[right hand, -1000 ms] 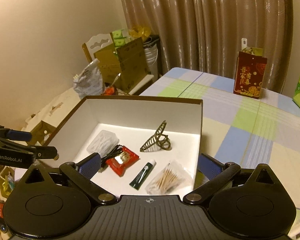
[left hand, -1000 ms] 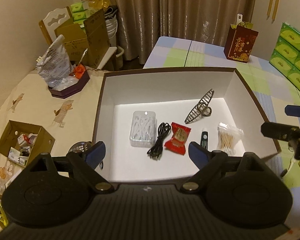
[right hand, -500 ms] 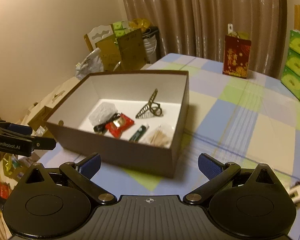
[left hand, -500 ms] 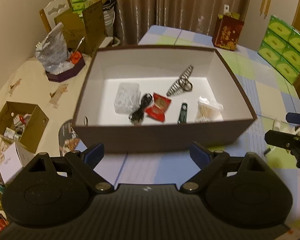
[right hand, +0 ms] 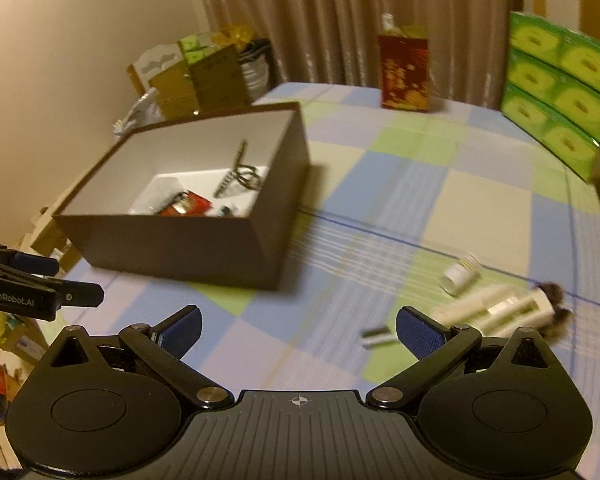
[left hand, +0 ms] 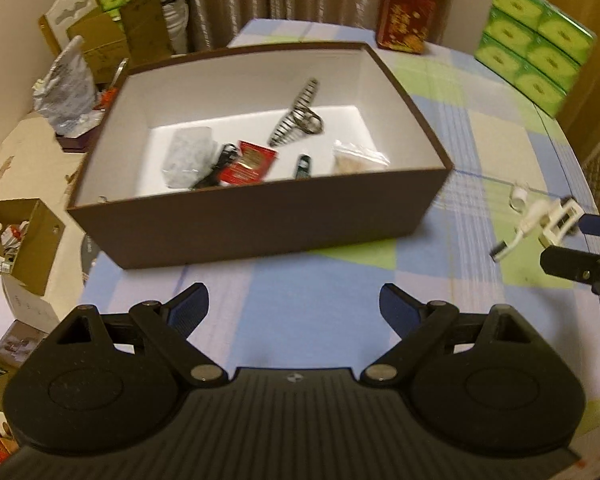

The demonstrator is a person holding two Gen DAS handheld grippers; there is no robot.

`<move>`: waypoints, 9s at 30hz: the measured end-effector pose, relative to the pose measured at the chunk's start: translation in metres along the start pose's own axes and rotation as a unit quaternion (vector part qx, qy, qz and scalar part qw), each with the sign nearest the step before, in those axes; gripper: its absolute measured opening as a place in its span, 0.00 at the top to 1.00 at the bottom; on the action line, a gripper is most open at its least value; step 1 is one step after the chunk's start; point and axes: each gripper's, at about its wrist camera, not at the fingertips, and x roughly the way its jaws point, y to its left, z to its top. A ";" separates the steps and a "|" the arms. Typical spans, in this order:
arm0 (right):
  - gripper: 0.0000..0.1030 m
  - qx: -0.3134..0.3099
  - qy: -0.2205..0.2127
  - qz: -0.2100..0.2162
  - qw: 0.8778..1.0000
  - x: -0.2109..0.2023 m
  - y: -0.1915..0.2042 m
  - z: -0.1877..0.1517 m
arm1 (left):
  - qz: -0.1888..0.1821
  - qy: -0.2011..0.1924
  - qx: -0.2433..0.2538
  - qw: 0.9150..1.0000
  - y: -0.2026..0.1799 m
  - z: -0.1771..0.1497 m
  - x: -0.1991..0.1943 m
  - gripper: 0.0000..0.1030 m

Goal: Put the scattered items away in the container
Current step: 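Move both tools toward the white toothbrush and slotted holder, then grasp the white toothbrush with the left tool while the right tool grasps the white slotted holder, then carry the toothbrush and slotted holder over the box with both tools, then open both tools to drop the toothbrush and holder into the box, then lift both tools out and move toward the pill bottle and scrunchie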

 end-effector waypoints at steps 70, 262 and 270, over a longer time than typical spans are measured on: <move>0.02 0.216 0.029 -0.065 0.974 -0.005 -0.205 -0.051 | -0.172 0.064 0.293 0.938 -0.230 0.013 0.146 0.84; 0.02 -0.131 0.034 0.045 0.990 0.074 0.111 0.063 | -0.013 -0.009 0.098 0.995 0.076 0.043 0.009 0.04; 0.02 -0.122 0.046 0.042 0.991 0.061 0.089 0.045 | -0.015 0.002 0.092 0.996 0.054 0.027 0.006 0.04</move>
